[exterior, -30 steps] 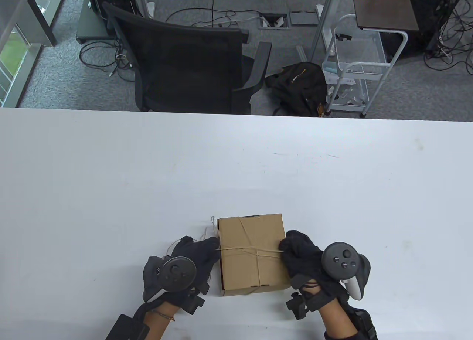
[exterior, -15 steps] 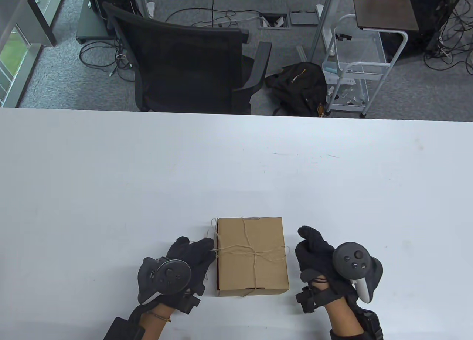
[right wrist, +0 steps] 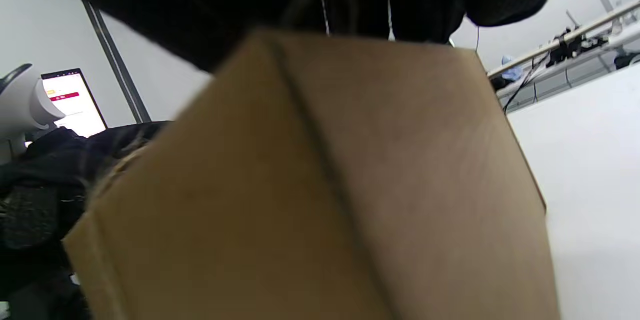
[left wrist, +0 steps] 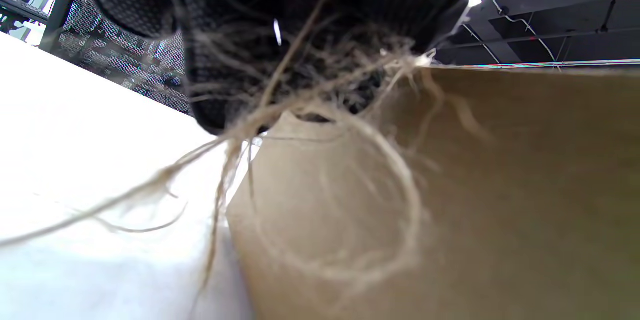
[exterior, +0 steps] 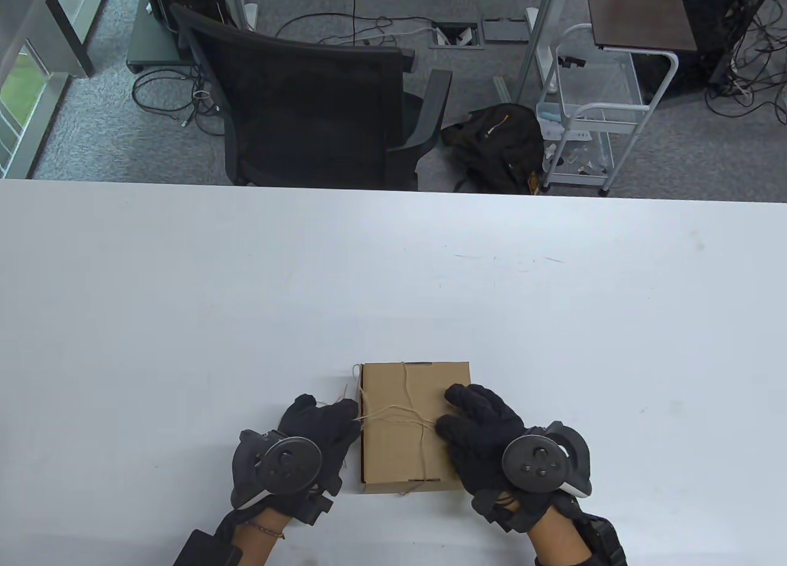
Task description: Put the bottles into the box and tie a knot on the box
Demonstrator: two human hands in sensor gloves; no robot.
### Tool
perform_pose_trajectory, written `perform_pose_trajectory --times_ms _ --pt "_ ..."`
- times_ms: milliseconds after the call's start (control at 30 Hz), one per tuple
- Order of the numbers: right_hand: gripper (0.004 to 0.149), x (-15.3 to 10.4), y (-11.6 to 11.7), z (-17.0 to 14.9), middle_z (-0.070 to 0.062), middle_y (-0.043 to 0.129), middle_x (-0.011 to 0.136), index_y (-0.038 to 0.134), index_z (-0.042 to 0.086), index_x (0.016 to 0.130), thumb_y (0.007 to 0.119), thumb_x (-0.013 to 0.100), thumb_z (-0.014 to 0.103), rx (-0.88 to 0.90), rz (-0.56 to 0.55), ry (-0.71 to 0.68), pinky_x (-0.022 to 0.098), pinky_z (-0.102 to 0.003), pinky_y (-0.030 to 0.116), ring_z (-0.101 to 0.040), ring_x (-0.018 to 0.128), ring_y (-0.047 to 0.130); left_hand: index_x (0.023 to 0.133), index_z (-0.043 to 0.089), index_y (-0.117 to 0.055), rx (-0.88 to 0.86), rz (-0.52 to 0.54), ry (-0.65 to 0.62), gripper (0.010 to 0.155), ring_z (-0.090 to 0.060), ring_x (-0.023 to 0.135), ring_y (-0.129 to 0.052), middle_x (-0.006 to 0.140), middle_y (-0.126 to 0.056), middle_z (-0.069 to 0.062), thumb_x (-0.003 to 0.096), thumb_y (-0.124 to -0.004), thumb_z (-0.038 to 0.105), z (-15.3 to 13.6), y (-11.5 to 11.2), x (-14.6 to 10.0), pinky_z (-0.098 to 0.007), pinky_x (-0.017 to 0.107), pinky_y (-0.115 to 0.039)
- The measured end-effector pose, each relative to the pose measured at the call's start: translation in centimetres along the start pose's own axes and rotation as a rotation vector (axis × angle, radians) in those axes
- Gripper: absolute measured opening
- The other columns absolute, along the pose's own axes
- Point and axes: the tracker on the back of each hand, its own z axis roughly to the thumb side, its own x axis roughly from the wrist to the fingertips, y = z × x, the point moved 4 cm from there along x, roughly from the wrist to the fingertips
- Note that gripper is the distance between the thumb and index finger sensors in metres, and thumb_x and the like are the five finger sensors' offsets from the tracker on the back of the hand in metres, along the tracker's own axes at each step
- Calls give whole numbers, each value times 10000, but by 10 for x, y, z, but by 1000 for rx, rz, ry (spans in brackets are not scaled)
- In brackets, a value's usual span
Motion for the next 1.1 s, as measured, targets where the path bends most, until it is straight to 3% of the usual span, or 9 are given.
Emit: perform_pose_trajectory --times_ms 67,133,233,400,467,667,833,967,1100 --pt "588 1 2 -2 -249 580 1068 858 9 839 908 422 420 -31 -1 45 637 -703 528 -525 923 551 905 154 -835 -3 0 -3 469 -345 613 -1118 639 -1097 -15 492 -856 373 0 -1 0 -665 635 -742" --pt "541 3 6 -2 -261 540 1071 831 28 838 903 417 358 -77 1 62 644 -709 494 -552 930 487 907 159 -832 1 -3 -4 469 -344 618 -1117 643 -1095 -12 492 -855 376 1 -2 0 -664 637 -741" --pt "410 5 9 4 -264 573 1043 838 26 797 830 445 236 -125 -19 60 643 -713 482 -561 918 490 908 155 -832 0 -5 -2 470 -345 616 -1117 644 -1095 -14 492 -855 373 1 -2 0 -664 635 -744" --pt "430 5 11 10 -263 587 985 741 -9 803 701 441 220 -305 9 21 635 -727 478 -547 880 541 909 156 -830 1 10 5 472 -341 610 -1118 639 -1095 -12 491 -855 374 -2 2 -1 -662 636 -745" --pt "435 1 0 2 -265 589 968 714 -5 809 674 442 226 -261 -69 52 624 -731 503 -547 857 589 909 154 -830 0 14 11 472 -341 607 -1118 637 -1095 -12 491 -857 372 -4 4 -1 -661 634 -747" --pt "436 -18 -35 -54 -308 555 947 682 -34 808 665 451 215 169 -310 339 599 -719 537 -561 814 621 911 153 -828 -3 16 15 475 -341 601 -1118 635 -1094 -12 491 -858 371 -4 4 -1 -660 635 -747" --pt "430 -28 -33 -79 -341 540 947 687 -42 806 689 459 212 168 -300 545 581 -719 554 -576 798 632 909 157 -830 10 14 5 474 -336 595 -1122 630 -1096 -8 489 -861 373 -2 3 -1 -658 633 -751" --pt "520 -25 -38 -63 -358 450 1015 636 0 946 709 448 132 -3 -330 472 598 -712 544 -587 829 593 912 155 -828 -1 13 4 476 -336 596 -1120 630 -1095 -9 490 -861 373 -2 3 -1 -658 635 -750" --pt "547 -16 -45 -14 -291 463 1062 761 124 942 686 406 48 -80 -411 124 635 -710 479 -582 888 493 911 156 -829 2 10 -2 474 -338 596 -1119 631 -1094 -9 491 -860 372 -1 2 -1 -659 634 -750"
